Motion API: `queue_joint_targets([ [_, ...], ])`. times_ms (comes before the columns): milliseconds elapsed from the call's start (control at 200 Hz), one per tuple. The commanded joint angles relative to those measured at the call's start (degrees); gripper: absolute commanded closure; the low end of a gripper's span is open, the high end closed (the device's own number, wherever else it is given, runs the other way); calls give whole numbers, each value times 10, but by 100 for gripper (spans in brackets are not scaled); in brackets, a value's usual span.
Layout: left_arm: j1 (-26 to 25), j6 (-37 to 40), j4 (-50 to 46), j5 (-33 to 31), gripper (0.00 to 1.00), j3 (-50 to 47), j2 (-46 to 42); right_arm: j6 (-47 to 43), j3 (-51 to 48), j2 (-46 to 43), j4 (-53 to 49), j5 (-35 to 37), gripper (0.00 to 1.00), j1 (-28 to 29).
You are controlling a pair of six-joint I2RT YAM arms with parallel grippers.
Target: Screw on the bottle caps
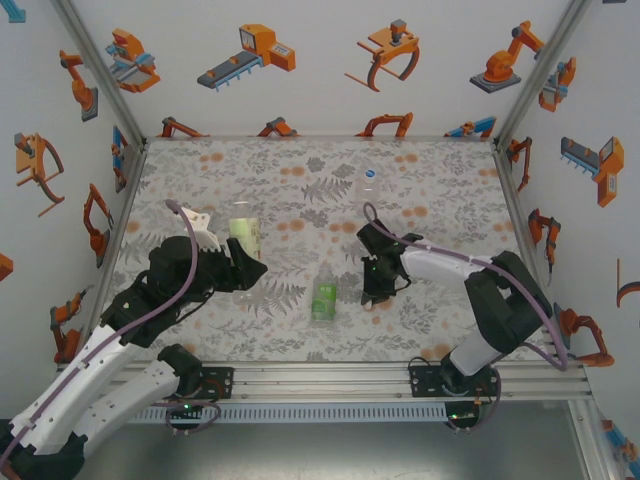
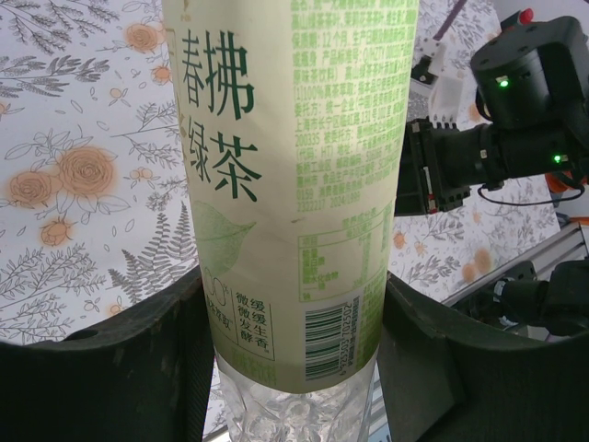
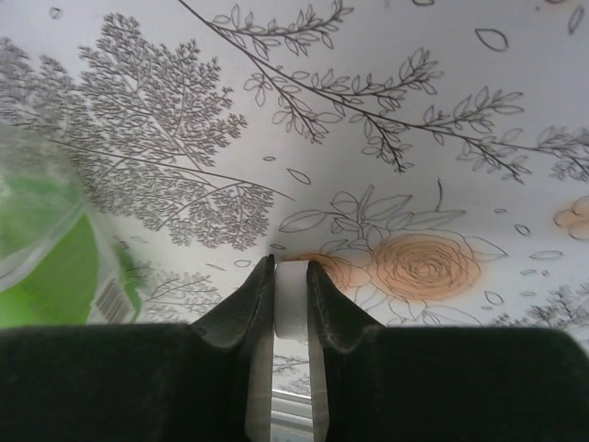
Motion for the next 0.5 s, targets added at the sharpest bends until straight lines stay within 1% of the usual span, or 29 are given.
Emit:
queue_joint_targets([
  [0, 4, -7, 5, 8, 100, 0, -3, 10, -65, -20, 116, -94, 82, -48],
  [100, 4, -8, 7, 9, 100, -1, -2, 5, -105, -39, 158, -147, 81, -104],
  [215, 6, -8, 9, 11, 100, 0, 1, -15, -141, -52, 162, -193, 74, -169],
  [270, 6, -9, 10, 12, 100, 1, 3, -24, -153, -60, 148, -192, 71, -196],
  [325, 7, -8, 9, 13, 100, 3, 5, -35, -155, -64, 126, -181, 68, -211],
  [411, 7, -8, 8, 13, 100, 4, 5, -48, -148, -61, 91, -155, 63, -216],
  [496, 8, -7, 7, 14, 100, 4, 4, -47, -139, -56, 76, -141, 62, -216],
])
